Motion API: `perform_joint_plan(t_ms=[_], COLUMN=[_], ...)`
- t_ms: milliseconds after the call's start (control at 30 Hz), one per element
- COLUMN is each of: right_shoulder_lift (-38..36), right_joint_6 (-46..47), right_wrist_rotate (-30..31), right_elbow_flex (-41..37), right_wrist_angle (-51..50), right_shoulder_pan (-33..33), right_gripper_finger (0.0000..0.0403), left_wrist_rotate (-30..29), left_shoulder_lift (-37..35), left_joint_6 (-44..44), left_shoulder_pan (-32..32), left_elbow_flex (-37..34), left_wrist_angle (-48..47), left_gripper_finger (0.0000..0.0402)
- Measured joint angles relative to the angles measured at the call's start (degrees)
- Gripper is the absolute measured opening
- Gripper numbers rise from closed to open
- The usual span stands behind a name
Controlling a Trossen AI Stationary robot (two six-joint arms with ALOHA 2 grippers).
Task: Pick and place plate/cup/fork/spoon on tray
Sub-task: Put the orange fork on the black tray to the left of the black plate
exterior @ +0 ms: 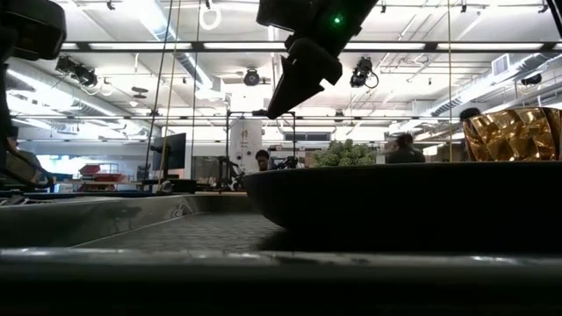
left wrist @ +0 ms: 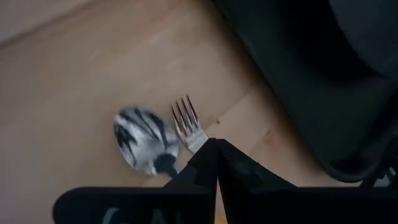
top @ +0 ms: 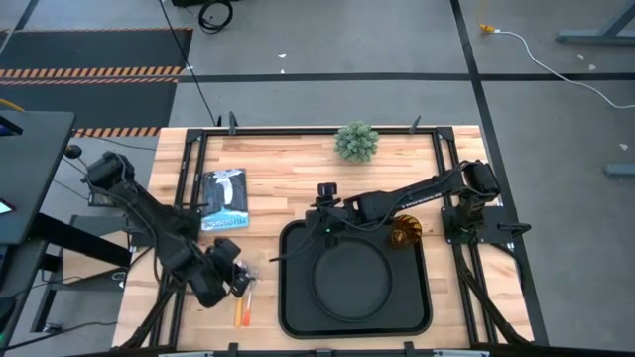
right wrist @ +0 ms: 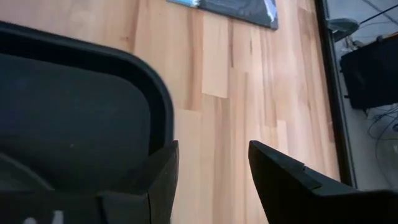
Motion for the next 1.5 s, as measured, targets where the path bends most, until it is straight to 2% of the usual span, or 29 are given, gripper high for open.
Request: perform_joint_plan(t_ms=[167, 333, 633, 900, 1000, 1233, 1500], right_shoulder_lift=[-0.04, -0.07, -0.39, -0.39, -0.39, -0.39, -0.37], right_joint_6=[-0.09, -2.19, -5.63, -6.68, -6.86, -6.20, -6.05], right_wrist_rotate=[0.40, 2.44, 2.78, 2.51, 2.40, -0.42, -0.45], right_elbow_flex=[-2.11, -6.34, -7.85, -7.85, -7.85, -7.85, -7.85], right_wrist_angle=[0.92, 6.72, 14.14, 14.44, 14.52, 14.49, 14.63], right_shoulder_pan=[1.10, 1.18, 1.15, 1.13, 1.11, 1.11, 1.10], right_gripper_finger=[0.0201, 0.0201, 0.0201, 0.0201, 0.0201, 0.0201, 0.0201], left_wrist_rotate=[3.53, 6.26, 6.52, 9.20, 9.38, 10.84, 12.35], left_shoulder_lift=[8.23, 15.78, 21.18, 22.63, 22.63, 23.99, 26.80], left_joint_6=[-6.32, -11.26, -13.97, -13.16, -13.34, -13.10, -13.10], left_shoulder_pan=[-1.02, -1.02, -0.45, 1.06, 1.63, 2.38, 2.37], left_elbow_flex=[8.03, 15.76, 18.18, 18.16, 18.16, 18.14, 18.38], left_wrist_angle=[-10.51, -20.69, -14.08, -9.65, -9.37, -8.38, -8.21], left_gripper_finger=[0.0015, 0.0015, 0.0029, 0.0107, 0.0122, 0.0108, 0.0094])
